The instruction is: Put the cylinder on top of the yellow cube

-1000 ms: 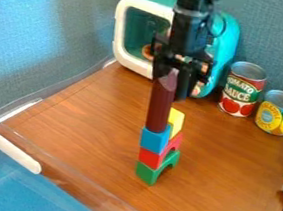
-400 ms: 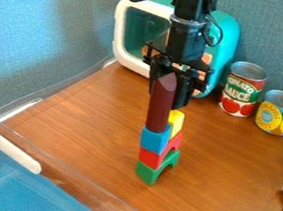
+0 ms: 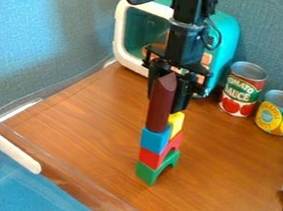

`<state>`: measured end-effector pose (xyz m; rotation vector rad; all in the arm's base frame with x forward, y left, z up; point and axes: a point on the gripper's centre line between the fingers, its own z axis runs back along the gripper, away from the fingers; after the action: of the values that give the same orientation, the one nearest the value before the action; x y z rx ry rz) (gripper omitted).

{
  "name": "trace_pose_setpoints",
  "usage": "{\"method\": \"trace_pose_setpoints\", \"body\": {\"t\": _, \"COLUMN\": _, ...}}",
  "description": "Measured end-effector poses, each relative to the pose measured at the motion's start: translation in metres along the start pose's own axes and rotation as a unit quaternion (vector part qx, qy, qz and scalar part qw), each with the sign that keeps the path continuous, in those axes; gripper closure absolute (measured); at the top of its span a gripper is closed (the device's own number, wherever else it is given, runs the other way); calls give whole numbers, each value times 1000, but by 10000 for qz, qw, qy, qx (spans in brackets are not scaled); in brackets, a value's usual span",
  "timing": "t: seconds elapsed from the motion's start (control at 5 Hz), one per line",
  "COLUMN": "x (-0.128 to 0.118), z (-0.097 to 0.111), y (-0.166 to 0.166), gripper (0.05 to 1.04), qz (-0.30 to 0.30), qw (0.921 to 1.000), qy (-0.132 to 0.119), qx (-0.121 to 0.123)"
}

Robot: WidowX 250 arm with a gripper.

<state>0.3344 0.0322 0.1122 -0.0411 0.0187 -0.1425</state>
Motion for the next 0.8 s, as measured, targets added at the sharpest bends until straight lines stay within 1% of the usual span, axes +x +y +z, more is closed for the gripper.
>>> {"method": "trace_pose_setpoints", "body": {"t": 0.2, "x": -6, "z": -2, "y": 0, "gripper": 543, "qz": 24, "qw": 9998, "qy": 178, "qx": 14}}
{"method": "trace_pose_setpoints", "body": {"t": 0.4, "x": -10, "z": -5, "y": -2, "gripper": 543, "qz": -20, "qw": 9996, "qy": 269, "qx": 22}}
{"method": "trace_pose_setpoints", "body": {"t": 0.6, "x": -10, "z": -7, "y": -3, "gripper": 495, "qz": -2, "qw": 9996, "qy": 290, "qx": 11}}
{"method": "trace_pose_setpoints", "body": {"t": 0.8, "x": -9, "z": -10, "y": -3, "gripper": 170, "qz": 27, "qw": 9997, "qy": 255, "qx": 29}}
